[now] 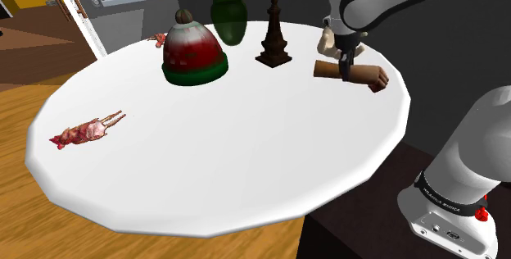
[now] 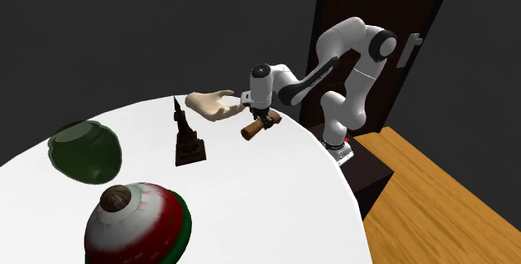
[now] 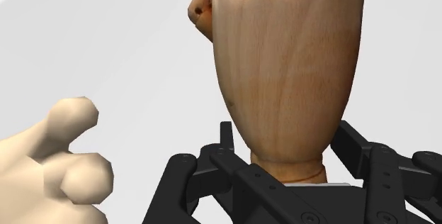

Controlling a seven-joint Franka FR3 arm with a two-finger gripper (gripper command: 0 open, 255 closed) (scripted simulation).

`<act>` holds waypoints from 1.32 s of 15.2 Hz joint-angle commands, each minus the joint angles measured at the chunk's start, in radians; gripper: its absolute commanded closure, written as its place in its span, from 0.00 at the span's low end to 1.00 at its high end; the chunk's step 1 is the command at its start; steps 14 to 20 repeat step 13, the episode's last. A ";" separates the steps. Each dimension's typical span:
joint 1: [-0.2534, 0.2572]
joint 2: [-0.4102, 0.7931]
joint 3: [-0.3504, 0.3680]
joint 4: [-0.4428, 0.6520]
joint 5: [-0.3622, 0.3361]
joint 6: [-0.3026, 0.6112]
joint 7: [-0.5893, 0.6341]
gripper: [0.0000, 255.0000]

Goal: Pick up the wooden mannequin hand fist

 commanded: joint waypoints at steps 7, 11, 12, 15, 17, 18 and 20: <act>0.005 -0.033 0.011 0.080 0.017 -0.112 -0.027 1.00; 0.007 -0.044 0.016 0.124 0.024 -0.165 -0.040 1.00; 0.007 -0.045 0.016 0.126 0.024 -0.167 -0.041 1.00; 0.007 -0.044 0.016 0.126 0.024 -0.167 -0.041 1.00; 0.007 -0.044 0.016 0.126 0.024 -0.167 -0.041 1.00; 0.007 -0.044 0.016 0.126 0.024 -0.167 -0.041 1.00; 0.007 -0.044 0.016 0.126 0.024 -0.167 -0.041 1.00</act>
